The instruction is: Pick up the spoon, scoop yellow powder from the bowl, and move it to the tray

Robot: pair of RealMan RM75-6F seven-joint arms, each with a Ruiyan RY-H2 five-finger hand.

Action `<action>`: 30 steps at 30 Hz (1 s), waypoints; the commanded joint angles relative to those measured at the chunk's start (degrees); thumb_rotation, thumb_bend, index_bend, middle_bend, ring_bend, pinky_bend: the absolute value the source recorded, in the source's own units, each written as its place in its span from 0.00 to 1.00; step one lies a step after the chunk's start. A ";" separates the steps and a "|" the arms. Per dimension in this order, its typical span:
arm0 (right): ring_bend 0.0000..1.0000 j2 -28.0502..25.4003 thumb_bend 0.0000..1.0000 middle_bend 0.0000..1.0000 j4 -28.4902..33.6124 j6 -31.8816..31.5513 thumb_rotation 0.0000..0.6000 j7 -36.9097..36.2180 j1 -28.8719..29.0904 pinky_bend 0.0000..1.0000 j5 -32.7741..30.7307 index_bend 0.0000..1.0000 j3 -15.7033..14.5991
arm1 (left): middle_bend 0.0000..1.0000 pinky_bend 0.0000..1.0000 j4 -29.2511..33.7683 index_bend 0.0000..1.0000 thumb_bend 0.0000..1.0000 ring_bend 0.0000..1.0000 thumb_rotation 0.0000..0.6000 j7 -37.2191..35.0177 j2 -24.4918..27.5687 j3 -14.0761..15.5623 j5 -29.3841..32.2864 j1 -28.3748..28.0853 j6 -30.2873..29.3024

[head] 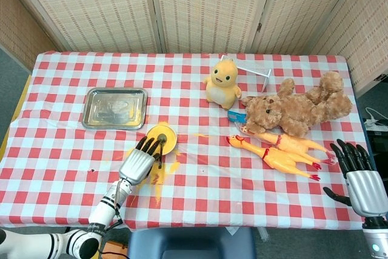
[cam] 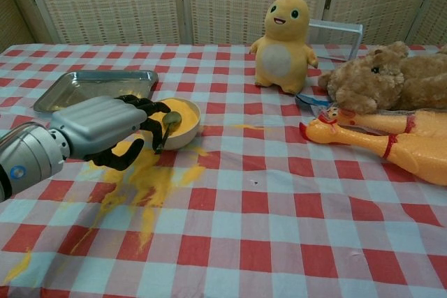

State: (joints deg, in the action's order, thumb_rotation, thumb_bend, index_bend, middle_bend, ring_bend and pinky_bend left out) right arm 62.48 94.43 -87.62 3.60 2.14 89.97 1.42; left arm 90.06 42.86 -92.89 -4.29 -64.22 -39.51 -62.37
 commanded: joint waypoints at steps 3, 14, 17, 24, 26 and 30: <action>0.00 -0.02 0.02 0.00 -0.02 0.12 1.00 -0.17 0.06 0.00 -0.22 0.00 0.17 | 0.00 0.06 0.34 0.36 0.70 0.00 1.00 -0.30 0.00 -0.09 -0.37 -0.20 0.02; 0.00 -0.07 0.02 0.00 0.16 0.09 1.00 -0.11 -0.07 0.00 0.29 0.00 -0.12 | 0.00 0.08 0.65 0.35 0.50 0.00 1.00 -2.63 0.77 0.92 -6.40 2.79 -7.18; 0.00 -0.06 0.02 0.00 0.20 -0.01 1.00 0.01 -0.15 0.00 0.31 0.00 -0.12 | 0.00 0.09 0.38 0.37 0.48 0.00 1.00 -4.50 1.52 2.46 -9.63 5.14 -10.86; 0.00 0.18 0.02 0.00 0.46 0.15 1.00 0.51 -0.06 0.00 0.94 0.00 -0.39 | 0.00 0.08 -7.45 0.41 0.43 0.00 1.00 -17.69 -1.74 6.57 -20.04 10.42 -18.67; 0.00 0.23 0.02 0.00 0.52 0.32 1.00 0.56 0.00 0.00 1.22 0.00 -0.56 | 0.00 0.06 -11.69 0.40 0.41 0.00 1.00 -21.94 -4.24 7.16 -22.04 11.33 -19.76; 0.00 0.24 0.02 0.00 0.58 0.54 1.00 0.57 0.09 0.00 1.50 0.00 -0.74 | 0.00 0.04 -21.05 0.38 0.39 0.00 1.00 -28.87 -10.15 7.38 -25.75 12.24 -22.08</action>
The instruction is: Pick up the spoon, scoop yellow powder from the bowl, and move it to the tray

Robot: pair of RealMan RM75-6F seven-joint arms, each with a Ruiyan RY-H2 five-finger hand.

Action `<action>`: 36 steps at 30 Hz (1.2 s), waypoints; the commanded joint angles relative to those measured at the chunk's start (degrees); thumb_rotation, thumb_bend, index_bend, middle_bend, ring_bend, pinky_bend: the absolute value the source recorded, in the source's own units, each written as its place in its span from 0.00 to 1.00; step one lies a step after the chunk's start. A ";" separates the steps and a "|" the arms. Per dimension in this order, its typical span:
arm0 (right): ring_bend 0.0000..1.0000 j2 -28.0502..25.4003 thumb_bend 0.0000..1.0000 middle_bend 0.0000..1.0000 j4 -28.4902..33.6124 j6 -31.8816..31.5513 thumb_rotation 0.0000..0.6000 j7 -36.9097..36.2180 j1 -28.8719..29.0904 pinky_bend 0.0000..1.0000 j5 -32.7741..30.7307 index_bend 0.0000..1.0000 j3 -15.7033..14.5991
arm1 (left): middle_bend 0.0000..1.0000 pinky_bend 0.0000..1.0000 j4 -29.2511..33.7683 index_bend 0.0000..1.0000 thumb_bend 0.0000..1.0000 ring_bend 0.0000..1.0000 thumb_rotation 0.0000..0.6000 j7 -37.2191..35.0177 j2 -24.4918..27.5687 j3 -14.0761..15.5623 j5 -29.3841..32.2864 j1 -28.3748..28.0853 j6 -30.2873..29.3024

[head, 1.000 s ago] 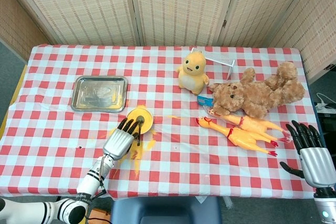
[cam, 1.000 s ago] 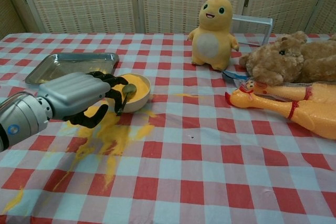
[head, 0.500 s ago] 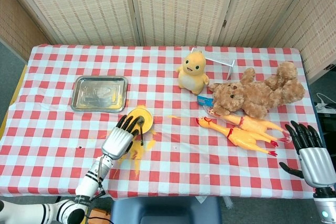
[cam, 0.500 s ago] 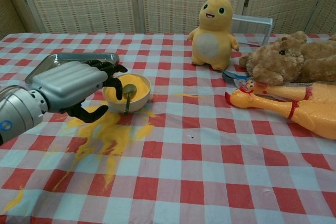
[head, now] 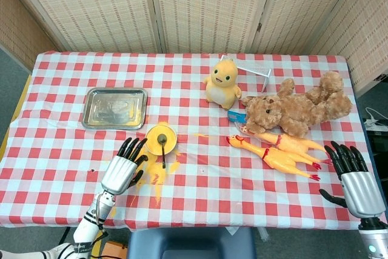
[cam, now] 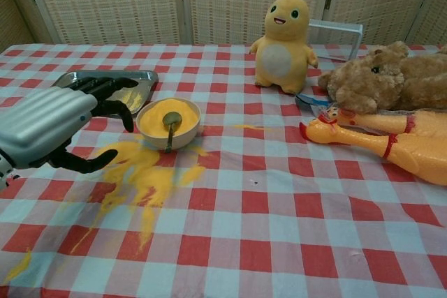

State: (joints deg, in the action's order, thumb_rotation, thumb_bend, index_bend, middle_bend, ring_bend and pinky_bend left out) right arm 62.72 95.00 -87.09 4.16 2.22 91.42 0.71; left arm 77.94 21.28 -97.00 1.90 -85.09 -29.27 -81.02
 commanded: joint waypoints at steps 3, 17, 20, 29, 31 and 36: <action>0.00 -0.01 0.02 0.00 0.09 -0.07 1.00 0.09 -0.04 0.00 0.43 0.00 -0.22 | 0.00 0.04 -18.04 0.38 0.38 0.00 1.00 -12.78 -11.75 0.23 -8.33 1.93 -7.30; 0.00 -0.33 0.02 0.00 0.17 -0.97 1.00 -0.29 -0.50 0.00 0.58 0.00 -0.14 | 0.00 0.03 -41.28 0.42 0.39 0.00 1.00 -20.54 -24.95 -1.77 -12.72 -0.27 -11.54; 0.00 -0.31 0.02 0.00 0.12 -0.76 1.00 -0.31 -0.44 0.00 0.41 0.00 -0.09 | 0.01 0.03 -43.02 0.46 0.39 0.00 1.00 -20.88 -25.81 -1.99 -12.71 -0.53 -11.56; 0.00 -0.33 0.02 0.00 0.19 -0.93 1.00 -0.31 -0.49 0.00 0.37 0.00 0.03 | 0.02 0.03 -45.14 0.49 0.39 0.00 1.00 -20.62 -26.58 -2.55 -12.00 -0.85 -10.66; 0.00 -0.36 0.02 0.00 0.18 -0.94 1.00 -0.33 -0.51 0.00 0.26 0.00 0.08 | 0.02 0.03 -45.41 0.49 0.39 0.00 1.00 -20.56 -26.65 -2.57 -11.75 -0.84 -10.15; 0.00 -0.40 0.02 0.00 0.22 -0.98 1.00 -0.30 -0.54 0.00 0.25 0.00 0.11 | 0.02 0.03 -46.01 0.50 0.39 0.00 1.00 -20.51 -27.01 -2.72 -11.32 -1.07 -9.26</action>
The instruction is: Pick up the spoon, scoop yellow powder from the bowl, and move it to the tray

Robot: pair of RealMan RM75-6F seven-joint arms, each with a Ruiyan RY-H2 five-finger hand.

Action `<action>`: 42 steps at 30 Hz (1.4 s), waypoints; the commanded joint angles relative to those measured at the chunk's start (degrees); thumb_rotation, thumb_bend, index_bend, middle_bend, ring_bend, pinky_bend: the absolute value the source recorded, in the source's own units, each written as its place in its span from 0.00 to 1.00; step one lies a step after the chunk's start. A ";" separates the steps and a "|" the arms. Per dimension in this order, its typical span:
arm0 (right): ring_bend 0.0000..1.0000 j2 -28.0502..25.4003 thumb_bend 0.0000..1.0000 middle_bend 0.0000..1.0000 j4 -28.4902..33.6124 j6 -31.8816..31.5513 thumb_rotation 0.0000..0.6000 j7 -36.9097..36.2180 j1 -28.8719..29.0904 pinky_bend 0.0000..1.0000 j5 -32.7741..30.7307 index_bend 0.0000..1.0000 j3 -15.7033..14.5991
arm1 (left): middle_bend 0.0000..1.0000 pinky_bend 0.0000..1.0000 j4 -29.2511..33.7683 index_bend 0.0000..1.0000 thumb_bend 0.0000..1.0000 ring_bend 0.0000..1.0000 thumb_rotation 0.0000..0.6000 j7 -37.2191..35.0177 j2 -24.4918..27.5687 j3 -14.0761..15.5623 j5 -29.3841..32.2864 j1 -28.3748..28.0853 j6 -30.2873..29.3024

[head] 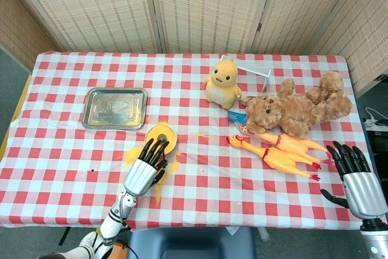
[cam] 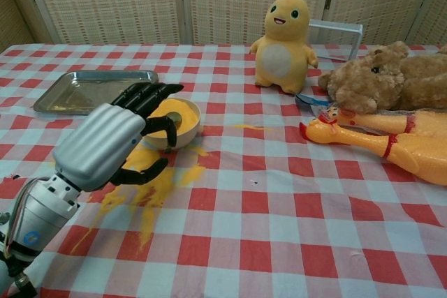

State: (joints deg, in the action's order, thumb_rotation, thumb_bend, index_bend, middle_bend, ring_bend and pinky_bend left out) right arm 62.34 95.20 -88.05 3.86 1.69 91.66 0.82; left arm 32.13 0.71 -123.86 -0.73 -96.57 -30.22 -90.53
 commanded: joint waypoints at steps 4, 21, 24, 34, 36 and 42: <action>0.00 -0.09 0.02 0.00 -0.03 -0.04 1.00 -0.14 -0.05 0.00 0.00 0.00 0.00 | 0.02 0.03 -0.52 0.50 0.39 0.00 1.00 0.03 -0.34 -0.39 0.42 -0.32 0.24; 0.00 0.07 0.02 0.00 -0.01 0.42 1.00 0.29 0.08 0.00 -0.44 0.00 0.15 | 0.04 0.03 -1.18 0.55 0.42 0.00 1.00 -1.02 -0.37 -0.59 1.07 -0.56 0.39; 0.00 0.10 0.02 0.00 -0.04 0.56 1.00 0.33 0.13 0.00 -0.58 0.00 0.20 | 0.04 0.03 -1.13 0.55 0.44 0.00 1.00 -1.03 -0.32 -0.54 1.11 -0.64 0.58; 0.00 0.07 0.02 0.00 -0.02 0.37 1.00 0.27 0.06 0.00 -0.53 0.00 0.23 | 0.04 0.03 -0.99 0.54 0.45 0.00 1.00 -1.20 -0.43 -0.41 1.16 -0.72 0.61; 0.00 0.05 0.02 0.00 0.00 0.31 1.00 0.26 0.03 0.00 -0.53 0.00 0.24 | 0.04 0.03 -0.95 0.54 0.45 0.00 1.00 -1.26 -0.43 -0.41 1.17 -0.77 0.63; 0.00 -0.01 0.02 0.00 0.10 0.34 1.00 0.34 0.01 0.00 -0.62 0.00 0.26 | 0.04 0.03 -0.95 0.52 0.44 0.00 1.00 -1.38 -0.47 -0.44 1.30 -0.87 0.88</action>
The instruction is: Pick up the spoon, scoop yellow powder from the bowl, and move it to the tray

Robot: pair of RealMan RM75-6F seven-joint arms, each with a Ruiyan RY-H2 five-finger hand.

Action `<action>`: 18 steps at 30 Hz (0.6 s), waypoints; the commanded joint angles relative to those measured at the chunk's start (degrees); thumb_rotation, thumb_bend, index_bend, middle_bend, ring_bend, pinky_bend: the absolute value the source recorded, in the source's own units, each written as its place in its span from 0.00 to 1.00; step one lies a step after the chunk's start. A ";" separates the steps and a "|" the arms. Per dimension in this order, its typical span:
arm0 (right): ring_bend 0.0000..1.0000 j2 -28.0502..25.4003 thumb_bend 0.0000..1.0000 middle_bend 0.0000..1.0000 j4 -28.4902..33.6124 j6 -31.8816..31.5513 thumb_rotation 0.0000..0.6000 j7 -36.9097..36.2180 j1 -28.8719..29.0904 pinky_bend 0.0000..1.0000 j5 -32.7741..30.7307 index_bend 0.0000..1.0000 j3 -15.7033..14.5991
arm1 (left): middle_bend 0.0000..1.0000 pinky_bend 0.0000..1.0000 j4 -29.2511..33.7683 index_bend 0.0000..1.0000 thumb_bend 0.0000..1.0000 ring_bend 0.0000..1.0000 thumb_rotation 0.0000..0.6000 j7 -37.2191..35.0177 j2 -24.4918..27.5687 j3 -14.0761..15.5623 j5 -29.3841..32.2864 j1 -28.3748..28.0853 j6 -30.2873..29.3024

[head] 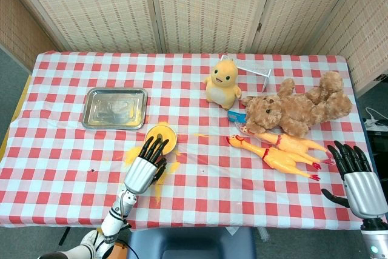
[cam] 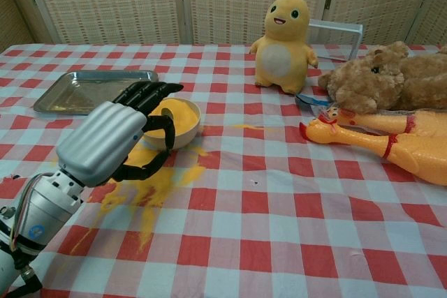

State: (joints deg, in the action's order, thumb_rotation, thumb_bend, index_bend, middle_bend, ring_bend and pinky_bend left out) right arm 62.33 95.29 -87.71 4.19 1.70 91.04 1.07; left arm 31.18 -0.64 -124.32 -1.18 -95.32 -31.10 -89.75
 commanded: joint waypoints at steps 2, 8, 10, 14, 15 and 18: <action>0.00 -0.01 0.02 0.00 -0.02 -0.05 1.00 -0.02 -0.02 0.00 -0.02 0.00 0.02 | 0.04 0.03 -0.04 0.52 0.44 0.00 1.00 -0.10 -0.04 0.03 0.11 0.03 0.24; 0.00 0.00 0.02 0.00 -0.02 -0.03 1.00 -0.06 -0.01 0.00 -0.01 0.00 0.03 | 0.04 0.03 -0.16 0.52 0.45 0.00 1.00 -0.32 -0.17 0.10 0.16 -0.01 0.41; 0.00 -0.01 0.02 0.00 -0.03 -0.03 1.00 -0.06 -0.01 0.00 -0.02 0.00 0.04 | 0.05 0.03 -0.21 0.53 0.45 0.00 1.00 -0.30 -0.20 0.07 0.21 -0.02 0.44; 0.00 -0.04 0.02 0.00 -0.06 -0.01 1.00 -0.15 -0.02 0.00 -0.01 0.00 0.02 | 0.05 0.03 -0.16 0.55 0.45 0.00 1.00 -0.54 -0.15 -0.07 0.30 -0.01 0.19; 0.00 -0.04 0.02 0.00 -0.05 0.05 1.00 -0.14 0.00 0.00 -0.02 0.00 0.02 | 0.05 0.03 -0.18 0.55 0.45 0.00 1.00 -0.50 -0.13 -0.09 0.31 -0.01 0.14; 0.00 -0.03 0.02 0.00 -0.02 0.10 1.00 -0.08 0.01 0.00 -0.06 0.00 0.02 | 0.05 0.03 -0.15 0.55 0.45 0.00 1.00 -0.45 -0.03 -0.12 0.39 0.02 0.14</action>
State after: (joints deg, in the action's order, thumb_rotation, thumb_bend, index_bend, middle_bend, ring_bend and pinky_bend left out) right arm 62.30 95.28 -87.62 4.12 1.71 90.99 1.09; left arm 31.03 -1.09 -124.35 -1.30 -94.94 -31.09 -89.61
